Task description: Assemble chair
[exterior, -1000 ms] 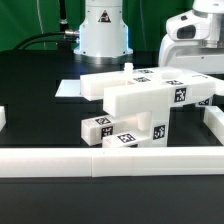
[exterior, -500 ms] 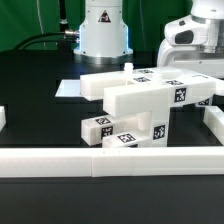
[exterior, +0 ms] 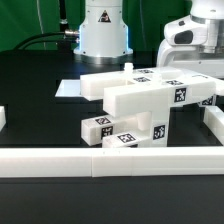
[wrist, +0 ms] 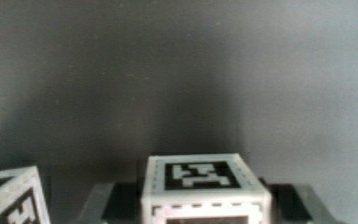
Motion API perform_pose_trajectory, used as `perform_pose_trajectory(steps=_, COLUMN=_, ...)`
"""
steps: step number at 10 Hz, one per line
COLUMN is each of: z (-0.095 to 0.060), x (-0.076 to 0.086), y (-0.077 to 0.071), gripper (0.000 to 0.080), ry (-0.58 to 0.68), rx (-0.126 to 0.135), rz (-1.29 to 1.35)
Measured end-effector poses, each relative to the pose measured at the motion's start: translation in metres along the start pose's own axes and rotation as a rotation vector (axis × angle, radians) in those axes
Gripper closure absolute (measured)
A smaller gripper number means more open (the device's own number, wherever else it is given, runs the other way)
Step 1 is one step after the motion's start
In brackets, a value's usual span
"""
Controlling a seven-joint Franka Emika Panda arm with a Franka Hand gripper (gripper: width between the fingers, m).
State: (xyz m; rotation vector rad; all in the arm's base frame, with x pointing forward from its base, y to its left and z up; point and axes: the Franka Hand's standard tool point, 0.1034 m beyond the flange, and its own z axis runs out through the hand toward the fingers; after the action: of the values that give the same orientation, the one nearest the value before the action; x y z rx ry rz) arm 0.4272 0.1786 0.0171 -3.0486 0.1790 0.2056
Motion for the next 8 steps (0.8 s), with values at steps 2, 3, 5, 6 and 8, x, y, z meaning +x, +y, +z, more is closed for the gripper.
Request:
perform_pose_trajectory(steps=2, z=-0.025, x=-0.008, y=0.000, gripper=0.0516, ry=0.005, rx=0.013, rz=-0.001)
perform_pose_trajectory(steps=3, z=-0.047, x=-0.013, y=0.001, gripper=0.0516, ry=-0.008, rx=0.025, rz=0.003)
perform_pose_trajectory(steps=5, z=-0.090, x=-0.014, y=0.012, gripper=0.0515, ry=-0.022, rx=0.054, rz=-0.003)
perform_pose_trajectory(steps=6, z=-0.103, x=-0.004, y=0.021, gripper=0.0515, ry=-0.016, rx=0.065, rz=0.008)
perform_pose_trajectory(steps=8, z=-0.095, x=-0.007, y=0.019, gripper=0.0515, ry=-0.017, rx=0.059, rz=0.008)
